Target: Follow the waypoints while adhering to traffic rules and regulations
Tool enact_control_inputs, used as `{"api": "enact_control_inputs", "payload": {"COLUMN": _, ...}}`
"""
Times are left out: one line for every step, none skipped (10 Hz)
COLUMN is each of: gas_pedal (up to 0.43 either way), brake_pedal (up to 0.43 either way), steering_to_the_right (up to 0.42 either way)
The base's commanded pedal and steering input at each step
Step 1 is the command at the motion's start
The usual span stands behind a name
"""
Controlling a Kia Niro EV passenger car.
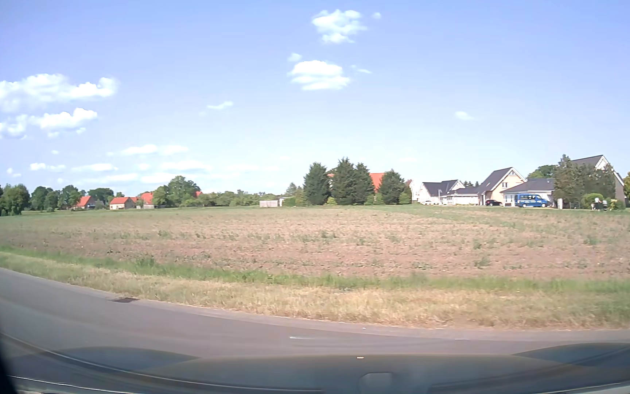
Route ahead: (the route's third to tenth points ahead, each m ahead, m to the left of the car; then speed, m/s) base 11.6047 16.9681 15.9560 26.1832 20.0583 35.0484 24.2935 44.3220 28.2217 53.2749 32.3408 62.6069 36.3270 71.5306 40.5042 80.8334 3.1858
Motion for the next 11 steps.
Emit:
{"api": "enact_control_inputs", "payload": {"gas_pedal": 0.138, "brake_pedal": 0.006, "steering_to_the_right": -0.617}}
{"api": "enact_control_inputs", "payload": {"gas_pedal": 0.138, "brake_pedal": 0.006, "steering_to_the_right": -0.617}}
{"api": "enact_control_inputs", "payload": {"gas_pedal": 0.138, "brake_pedal": 0.006, "steering_to_the_right": -0.617}}
{"api": "enact_control_inputs", "payload": {"gas_pedal": 0.138, "brake_pedal": 0.006, "steering_to_the_right": -0.617}}
{"api": "enact_control_inputs", "payload": {"gas_pedal": 0.138, "brake_pedal": 0.006, "steering_to_the_right": -0.617}}
{"api": "enact_control_inputs", "payload": {"gas_pedal": 0.138, "brake_pedal": 0.006, "steering_to_the_right": -0.617}}
{"api": "enact_control_inputs", "payload": {"gas_pedal": 0.138, "brake_pedal": 0.006, "steering_to_the_right": -0.617}}
{"api": "enact_control_inputs", "payload": {"gas_pedal": 0.138, "brake_pedal": 0.006, "steering_to_the_right": -0.614}}
{"api": "enact_control_inputs", "payload": {"gas_pedal": 0.138, "brake_pedal": 0.006, "steering_to_the_right": -0.610}}
{"api": "enact_control_inputs", "payload": {"gas_pedal": 0.138, "brake_pedal": 0.006, "steering_to_the_right": -0.607}}
{"api": "enact_control_inputs", "payload": {"gas_pedal": 0.138, "brake_pedal": 0.006, "steering_to_the_right": -0.605}}
